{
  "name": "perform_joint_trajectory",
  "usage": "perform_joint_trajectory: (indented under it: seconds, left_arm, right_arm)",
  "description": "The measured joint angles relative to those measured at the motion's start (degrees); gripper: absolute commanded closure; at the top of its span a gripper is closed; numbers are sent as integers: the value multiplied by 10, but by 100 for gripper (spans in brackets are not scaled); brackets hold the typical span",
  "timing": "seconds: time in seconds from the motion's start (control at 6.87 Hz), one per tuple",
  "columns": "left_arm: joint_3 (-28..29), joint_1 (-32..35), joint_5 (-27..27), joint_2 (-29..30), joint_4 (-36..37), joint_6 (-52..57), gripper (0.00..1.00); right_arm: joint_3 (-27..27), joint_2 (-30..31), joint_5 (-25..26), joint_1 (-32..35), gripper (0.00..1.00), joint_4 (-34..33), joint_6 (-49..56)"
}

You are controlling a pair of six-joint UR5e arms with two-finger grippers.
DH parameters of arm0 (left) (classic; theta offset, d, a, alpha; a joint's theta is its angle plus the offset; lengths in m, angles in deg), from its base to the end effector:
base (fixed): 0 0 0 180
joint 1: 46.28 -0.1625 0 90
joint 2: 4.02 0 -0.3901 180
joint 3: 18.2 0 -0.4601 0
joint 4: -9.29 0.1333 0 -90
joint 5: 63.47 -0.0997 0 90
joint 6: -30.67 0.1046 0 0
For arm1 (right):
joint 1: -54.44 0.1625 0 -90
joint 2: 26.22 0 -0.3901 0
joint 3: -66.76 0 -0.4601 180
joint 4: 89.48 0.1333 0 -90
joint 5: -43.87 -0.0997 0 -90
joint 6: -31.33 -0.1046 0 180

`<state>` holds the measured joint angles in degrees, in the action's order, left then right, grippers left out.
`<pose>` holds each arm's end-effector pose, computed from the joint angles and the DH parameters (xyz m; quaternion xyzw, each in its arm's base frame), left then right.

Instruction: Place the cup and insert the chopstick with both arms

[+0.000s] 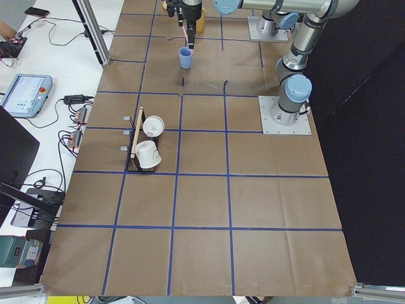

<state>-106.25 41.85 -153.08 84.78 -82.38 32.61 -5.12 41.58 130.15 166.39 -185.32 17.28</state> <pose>-0.1159 -0.5577 0.4758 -0.0007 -0.9999 0.0130 0.0030 0.3950 -0.6054 0.3897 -0.0693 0.9969 -0.0046 0.0356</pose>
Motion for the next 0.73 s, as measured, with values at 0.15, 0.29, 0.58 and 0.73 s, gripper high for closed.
perform_joint_trajectory:
  seconds: [0.15,0.29,0.58,0.73]
  left_arm:
    - [0,0,0,-1,0,0,0]
    - [0,0,0,0,0,-1,0]
    - [1,0,1,1,0,-2,0]
    - [1,0,1,1,0,-2,0]
  right_arm:
    - [-5,0,0,0,1,-4,-16]
    - [-6,-2,0,0,1,-7,-27]
    - [-2,-6,-1,-2,1,-17,-30]
    - [-1,-5,1,-9,1,-19,-25]
